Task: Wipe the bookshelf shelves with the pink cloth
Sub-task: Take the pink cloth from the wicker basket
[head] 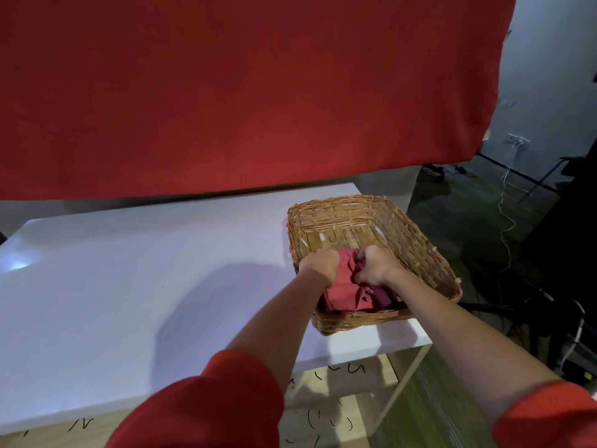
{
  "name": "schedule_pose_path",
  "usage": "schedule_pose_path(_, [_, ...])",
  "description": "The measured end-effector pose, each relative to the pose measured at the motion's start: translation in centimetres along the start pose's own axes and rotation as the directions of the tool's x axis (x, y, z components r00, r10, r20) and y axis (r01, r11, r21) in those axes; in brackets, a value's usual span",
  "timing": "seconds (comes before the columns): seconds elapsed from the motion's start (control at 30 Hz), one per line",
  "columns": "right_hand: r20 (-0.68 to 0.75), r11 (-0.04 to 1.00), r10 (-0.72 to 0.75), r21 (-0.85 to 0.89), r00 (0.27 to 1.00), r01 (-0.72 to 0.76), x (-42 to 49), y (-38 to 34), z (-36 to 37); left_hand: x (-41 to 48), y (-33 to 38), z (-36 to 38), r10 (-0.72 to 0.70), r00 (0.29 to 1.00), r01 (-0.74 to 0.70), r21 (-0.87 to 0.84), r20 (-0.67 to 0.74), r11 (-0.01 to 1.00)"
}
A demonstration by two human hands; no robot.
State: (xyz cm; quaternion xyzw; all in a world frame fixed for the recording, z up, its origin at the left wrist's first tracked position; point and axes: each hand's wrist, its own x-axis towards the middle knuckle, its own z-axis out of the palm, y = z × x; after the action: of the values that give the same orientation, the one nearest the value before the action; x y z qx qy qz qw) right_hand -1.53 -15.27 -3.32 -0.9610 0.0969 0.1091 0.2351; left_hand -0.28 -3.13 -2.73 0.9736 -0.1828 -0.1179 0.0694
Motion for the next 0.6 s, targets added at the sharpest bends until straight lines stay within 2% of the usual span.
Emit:
schedule_pose_path(0.07, [-0.018, 0.997, 0.014, 0.072, 1.000, -0.012, -0.4, -0.2, -0.4, -0.4, 0.0, -0.6, -0.003, 1.000, 0.001, -0.114, -0.019, 0.993])
schedule_pose_path(0.13, [-0.040, 0.972, 0.050, 0.232, 0.998, -0.039, -1.1, -0.1, -1.3, -0.9, -0.2, -1.3, -0.045, 0.998, 0.033, -0.235, -0.045, 0.971])
schedule_pose_path(0.23, [-0.011, 0.856, 0.093, 0.511, 0.996, -0.075, -1.7, 0.0, -2.2, -0.9, -1.0, -2.0, -0.157, 0.982, 0.094, -0.458, -0.101, 0.884])
schedule_pose_path(0.33, [-0.054, 0.761, 0.092, 0.648, 0.994, -0.035, -2.3, -0.3, -2.9, -1.8, -1.8, -2.6, -0.249, 0.960, 0.082, -0.725, -0.127, 0.684])
schedule_pose_path(0.43, [-0.160, 0.647, 0.077, 0.759, 0.984, 0.073, -3.4, -1.3, -3.6, -3.9, -2.5, -3.7, -0.260, 0.950, -0.053, -0.910, -0.173, 0.412])
schedule_pose_path(0.53, [-0.320, 0.581, 0.053, 0.780, 0.946, 0.231, -5.1, -2.8, -4.1, -6.3, -3.2, -4.6, -0.271, 0.944, -0.144, -0.975, -0.186, 0.167])
schedule_pose_path(0.6, [-0.428, 0.563, 0.030, 0.754, 0.903, 0.338, -6.5, -4.2, -4.0, -8.3, -3.8, -5.1, -0.277, 0.942, -0.174, -0.981, -0.192, 0.088])
